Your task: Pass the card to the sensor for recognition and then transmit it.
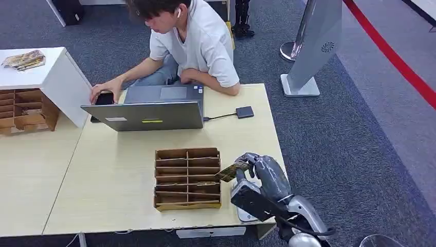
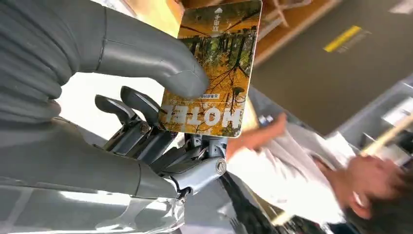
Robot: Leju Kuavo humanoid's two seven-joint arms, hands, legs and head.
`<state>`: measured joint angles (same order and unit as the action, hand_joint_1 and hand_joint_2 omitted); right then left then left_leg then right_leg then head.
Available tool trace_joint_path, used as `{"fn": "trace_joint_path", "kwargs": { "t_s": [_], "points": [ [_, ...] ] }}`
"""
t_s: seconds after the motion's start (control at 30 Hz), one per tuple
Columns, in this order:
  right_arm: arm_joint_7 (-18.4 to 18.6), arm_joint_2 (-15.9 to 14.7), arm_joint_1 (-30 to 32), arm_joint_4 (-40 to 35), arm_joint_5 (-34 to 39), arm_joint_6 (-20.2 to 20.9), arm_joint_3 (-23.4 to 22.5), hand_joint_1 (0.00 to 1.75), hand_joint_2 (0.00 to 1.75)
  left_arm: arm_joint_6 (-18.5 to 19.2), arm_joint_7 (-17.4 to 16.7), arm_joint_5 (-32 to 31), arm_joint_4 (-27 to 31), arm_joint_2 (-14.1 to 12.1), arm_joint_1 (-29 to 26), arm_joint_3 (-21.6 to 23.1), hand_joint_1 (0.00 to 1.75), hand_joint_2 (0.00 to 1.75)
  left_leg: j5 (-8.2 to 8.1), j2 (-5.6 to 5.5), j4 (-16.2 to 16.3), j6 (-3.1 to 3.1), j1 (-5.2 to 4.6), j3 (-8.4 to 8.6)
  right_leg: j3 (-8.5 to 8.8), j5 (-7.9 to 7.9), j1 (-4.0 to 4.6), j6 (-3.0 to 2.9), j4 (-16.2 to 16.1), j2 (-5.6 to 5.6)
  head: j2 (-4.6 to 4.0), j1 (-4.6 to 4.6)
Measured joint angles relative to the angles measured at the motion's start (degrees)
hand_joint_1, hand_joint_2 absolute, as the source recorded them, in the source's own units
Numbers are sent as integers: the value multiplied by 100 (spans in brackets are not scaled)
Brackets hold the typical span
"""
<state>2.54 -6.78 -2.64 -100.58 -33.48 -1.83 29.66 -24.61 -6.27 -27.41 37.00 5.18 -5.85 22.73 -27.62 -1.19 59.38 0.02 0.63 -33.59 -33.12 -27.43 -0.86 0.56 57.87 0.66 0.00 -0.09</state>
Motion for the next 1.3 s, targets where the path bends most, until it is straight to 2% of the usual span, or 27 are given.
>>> {"fn": "trace_joint_path", "kwargs": {
  "t_s": [0.33,0.67,1.3],
  "points": [
    [152,-59,-1,225,72,87,35,175,175,-15,4,-22,-33,50,1,-103,0,0,0,-1,0,0,0,0,0,0,0,0,0,0,0,0],
    [227,-175,-49,424,396,363,162,175,175,-57,81,-37,-127,66,16,-116,0,0,0,-1,0,0,0,-1,-1,0,0,0,0,0,0,0],
    [354,-599,-199,647,704,599,330,175,175,-146,181,24,-361,101,106,-116,0,0,0,-1,0,0,0,-1,-1,0,0,0,0,0,0,0]
  ]
}}
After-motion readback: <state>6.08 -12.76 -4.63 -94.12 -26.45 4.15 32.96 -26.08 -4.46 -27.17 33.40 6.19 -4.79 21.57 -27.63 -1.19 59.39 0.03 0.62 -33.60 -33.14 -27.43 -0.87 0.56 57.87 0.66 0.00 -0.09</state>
